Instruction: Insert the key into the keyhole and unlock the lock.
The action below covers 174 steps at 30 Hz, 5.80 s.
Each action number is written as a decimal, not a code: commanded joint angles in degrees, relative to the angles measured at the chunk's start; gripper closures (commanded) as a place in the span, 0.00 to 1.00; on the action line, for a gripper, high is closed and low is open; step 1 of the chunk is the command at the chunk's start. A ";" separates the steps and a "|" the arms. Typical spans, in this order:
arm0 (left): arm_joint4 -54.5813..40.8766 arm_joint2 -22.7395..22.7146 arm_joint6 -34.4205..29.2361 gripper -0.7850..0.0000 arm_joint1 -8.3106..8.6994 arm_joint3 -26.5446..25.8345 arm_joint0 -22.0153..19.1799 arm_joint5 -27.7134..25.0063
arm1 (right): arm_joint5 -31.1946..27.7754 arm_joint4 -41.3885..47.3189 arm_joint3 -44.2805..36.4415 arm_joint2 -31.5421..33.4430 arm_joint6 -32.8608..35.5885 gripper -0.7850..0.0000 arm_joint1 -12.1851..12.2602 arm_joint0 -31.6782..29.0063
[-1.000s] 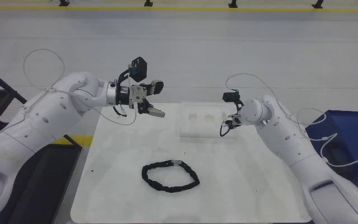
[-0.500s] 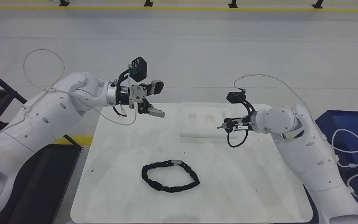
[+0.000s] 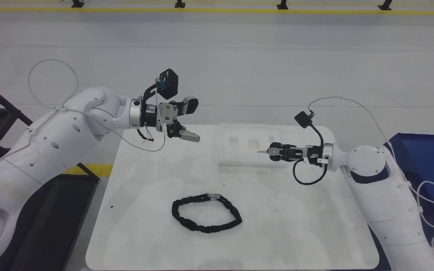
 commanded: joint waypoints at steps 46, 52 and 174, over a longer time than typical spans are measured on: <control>11.00 -1.78 4.77 0.00 -1.57 2.08 10.95 0.00 | -2.25 3.69 3.58 0.53 -1.75 1.00 -0.02 -0.10; 22.24 0.00 12.53 0.00 -2.88 2.89 13.66 0.00 | -2.25 3.69 3.58 0.53 -1.75 1.00 -0.02 -0.10; 73.85 -15.46 49.12 1.00 -17.75 7.24 21.24 0.02 | 12.80 -2.19 -19.97 6.31 5.62 1.00 2.44 -4.18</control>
